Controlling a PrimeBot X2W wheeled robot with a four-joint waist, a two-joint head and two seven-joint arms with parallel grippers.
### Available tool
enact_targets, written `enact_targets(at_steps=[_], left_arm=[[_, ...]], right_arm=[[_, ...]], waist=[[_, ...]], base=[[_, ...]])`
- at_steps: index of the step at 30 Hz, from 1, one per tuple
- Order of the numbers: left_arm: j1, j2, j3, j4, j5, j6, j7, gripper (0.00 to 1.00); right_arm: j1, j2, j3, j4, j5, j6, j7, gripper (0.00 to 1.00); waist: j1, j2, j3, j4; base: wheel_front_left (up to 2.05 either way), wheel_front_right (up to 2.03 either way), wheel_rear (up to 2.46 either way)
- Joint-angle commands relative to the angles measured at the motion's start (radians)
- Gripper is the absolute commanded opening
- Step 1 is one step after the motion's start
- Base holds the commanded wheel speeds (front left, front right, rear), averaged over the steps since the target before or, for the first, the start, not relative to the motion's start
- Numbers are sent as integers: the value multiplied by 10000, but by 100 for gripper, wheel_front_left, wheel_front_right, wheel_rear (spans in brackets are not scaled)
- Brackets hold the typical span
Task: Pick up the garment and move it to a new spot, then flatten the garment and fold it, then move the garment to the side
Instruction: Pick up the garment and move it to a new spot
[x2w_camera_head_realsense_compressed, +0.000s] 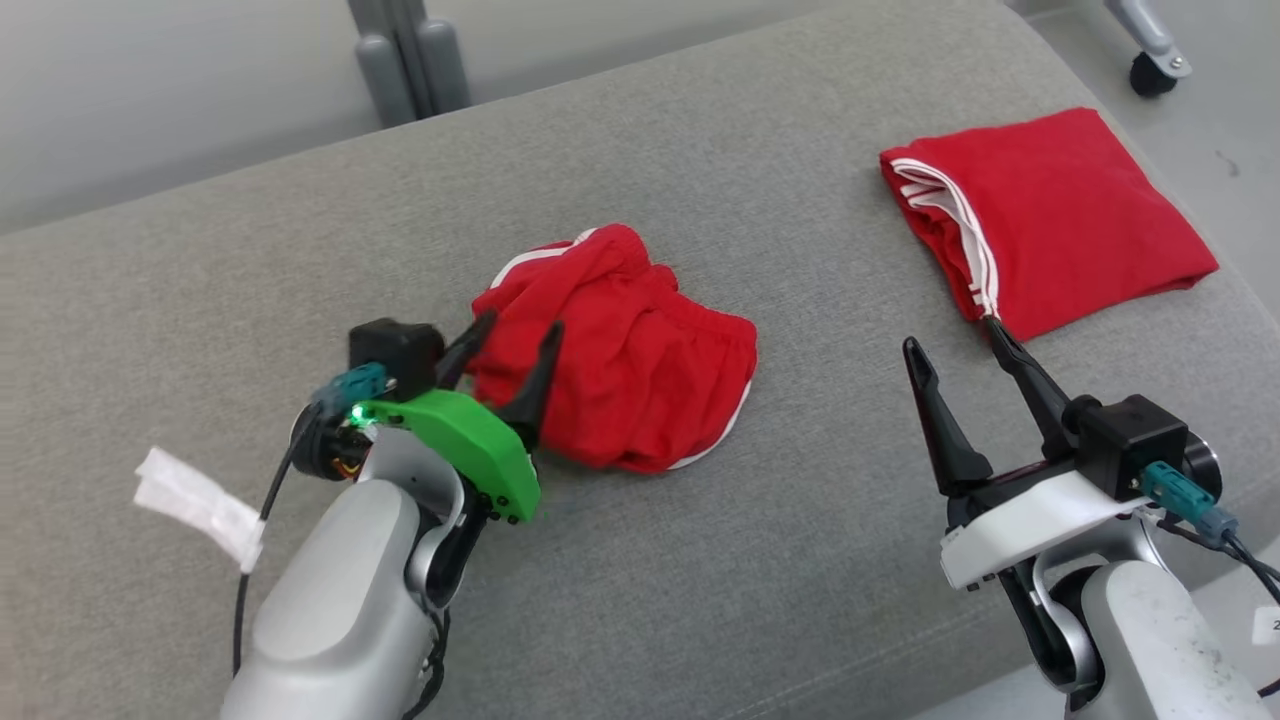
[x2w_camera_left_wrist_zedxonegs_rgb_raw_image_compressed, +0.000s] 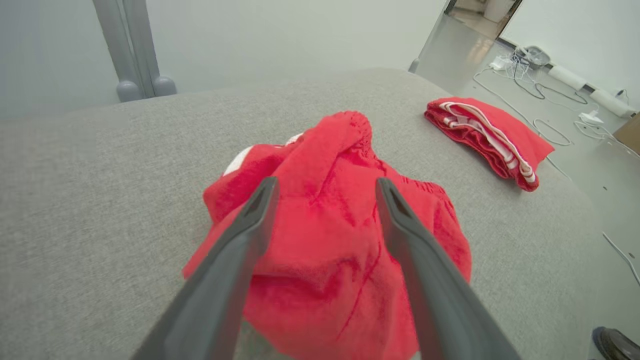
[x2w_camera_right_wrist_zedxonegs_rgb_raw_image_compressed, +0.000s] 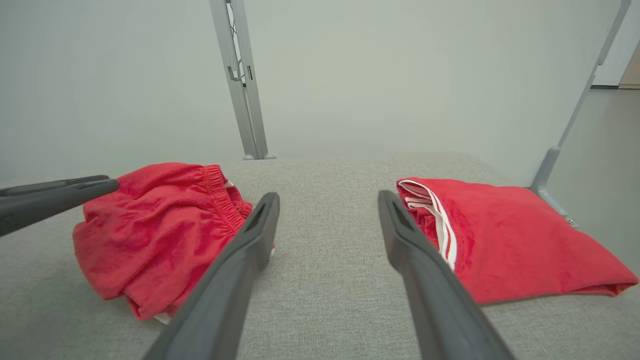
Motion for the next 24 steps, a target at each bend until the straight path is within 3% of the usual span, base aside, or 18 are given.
enact_targets(at_steps=[1,9,17,24], left_arm=[[344,121,138,-126,-130,-28,-380,100],[1953,733,1195,-1282,-316,463,-2065,100],[3836,1247,2593,-3150,367,1222,-2259,100],[5203,1195,3591,-4338,833,1374,-2255,100]], right_arm=[[129,-35,-70,-55,-39,-16,36,100],[500,-15,-170,-125,-29,-16,243,100],[895,73,-564,19,-16,-16,159,100],[1093,134,-1020,421,-68,-16,-23,100]], waist=[[0,0,-483,815],[0,0,-1072,1858],[0,0,-1362,2359],[0,0,-1434,2555]], base=[[0,0,0],[0,0,0],[0,0,0],[0,0,0]])
